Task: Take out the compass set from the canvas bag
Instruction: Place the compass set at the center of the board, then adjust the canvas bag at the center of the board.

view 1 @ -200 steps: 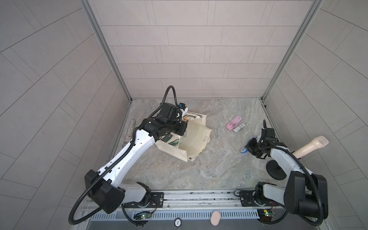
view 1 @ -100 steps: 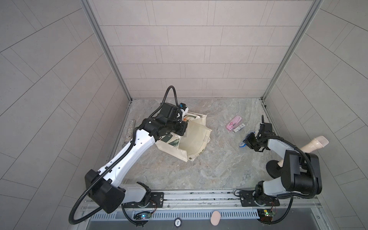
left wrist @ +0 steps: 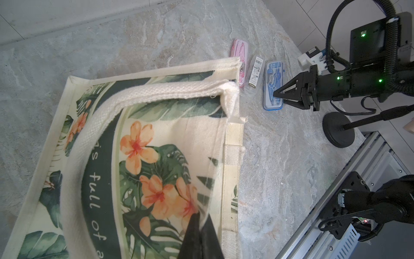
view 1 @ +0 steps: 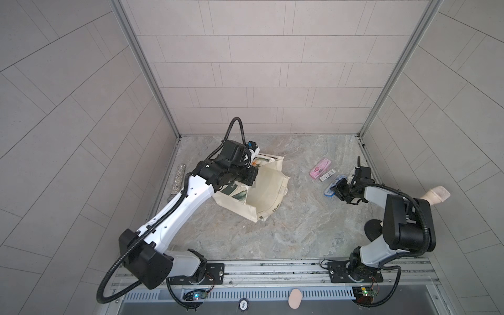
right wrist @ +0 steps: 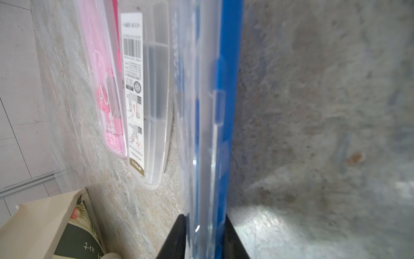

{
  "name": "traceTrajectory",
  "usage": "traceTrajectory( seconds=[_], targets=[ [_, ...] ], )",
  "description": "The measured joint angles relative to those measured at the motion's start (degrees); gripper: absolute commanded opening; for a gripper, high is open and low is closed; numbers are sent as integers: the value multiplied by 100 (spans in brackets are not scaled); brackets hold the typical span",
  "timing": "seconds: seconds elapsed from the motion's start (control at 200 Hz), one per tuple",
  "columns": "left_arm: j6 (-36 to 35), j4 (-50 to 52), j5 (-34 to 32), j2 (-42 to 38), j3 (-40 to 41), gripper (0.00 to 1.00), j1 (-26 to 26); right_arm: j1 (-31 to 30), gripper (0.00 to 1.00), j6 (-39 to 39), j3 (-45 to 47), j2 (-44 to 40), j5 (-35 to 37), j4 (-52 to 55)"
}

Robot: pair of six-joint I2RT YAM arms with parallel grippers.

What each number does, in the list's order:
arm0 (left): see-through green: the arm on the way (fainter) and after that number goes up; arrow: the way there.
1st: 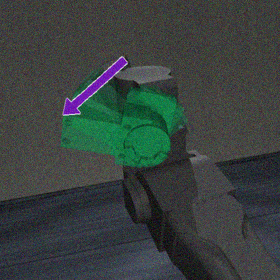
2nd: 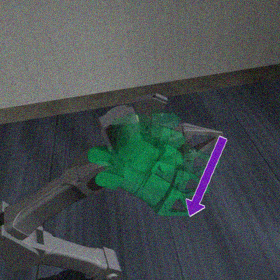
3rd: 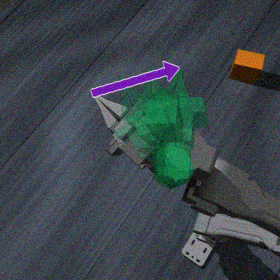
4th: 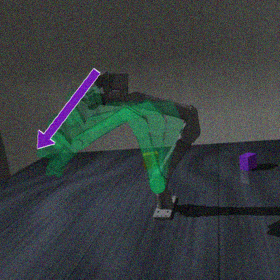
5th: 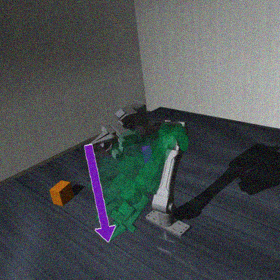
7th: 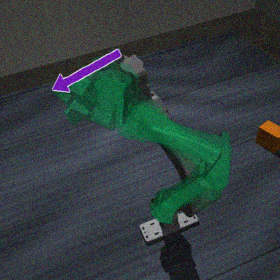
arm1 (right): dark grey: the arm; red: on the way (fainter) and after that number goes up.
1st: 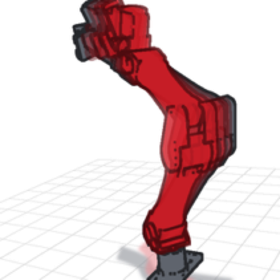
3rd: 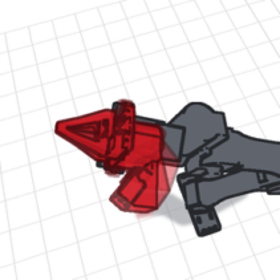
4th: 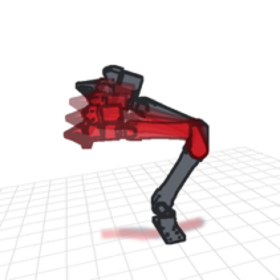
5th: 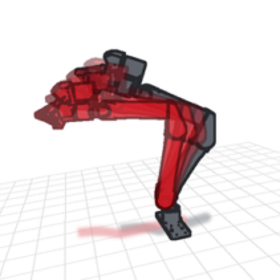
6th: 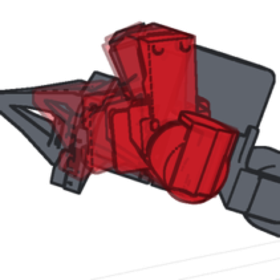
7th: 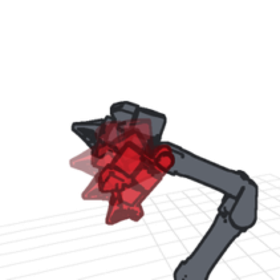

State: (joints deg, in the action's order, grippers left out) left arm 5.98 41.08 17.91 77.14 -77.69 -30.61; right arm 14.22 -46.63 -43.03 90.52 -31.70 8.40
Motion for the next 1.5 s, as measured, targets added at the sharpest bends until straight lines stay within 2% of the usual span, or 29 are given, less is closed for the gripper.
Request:
traceTrajectory(
  seconds=[0.07,0.225,0.576,0.681,0.916,1.026,1.181,1.236,1.331,1.431,1.501],
  targets=[
    [-20,22,-4,0,-7,0,4,4,31,-17,-66,101,-22,-50],
    [-48,76,-4,2,-33,0,28,9,41,-63,-188,306,-4,-74],
    [-48,164,-15,2,-98,0,33,9,41,-55,-317,334,-15,48],
    [-46,173,-22,2,-98,0,35,9,42,-2,-216,-74,24,284],
    [-44,170,-55,-11,-96,0,35,-125,44,291,-153,-1779,109,949],
    [-28,168,-83,-44,-96,0,35,-990,44,358,-214,-2332,295,1198],
    [46,125,-101,-79,-63,0,39,-3158,44,424,-684,-2507,787,1309],
    [66,81,-96,-87,-35,0,37,-3936,44,461,-988,-2413,990,1311],
    [101,46,-83,-98,7,0,37,-4935,44,573,-1552,-2074,1309,1333],
    [116,4,-74,-103,37,0,37,-5681,43,684,-2087,-1539,1565,1327],
    [138,-20,-61,-116,68,0,37,-5976,43,723,-2339,-1126,1650,1329]
  ],
)
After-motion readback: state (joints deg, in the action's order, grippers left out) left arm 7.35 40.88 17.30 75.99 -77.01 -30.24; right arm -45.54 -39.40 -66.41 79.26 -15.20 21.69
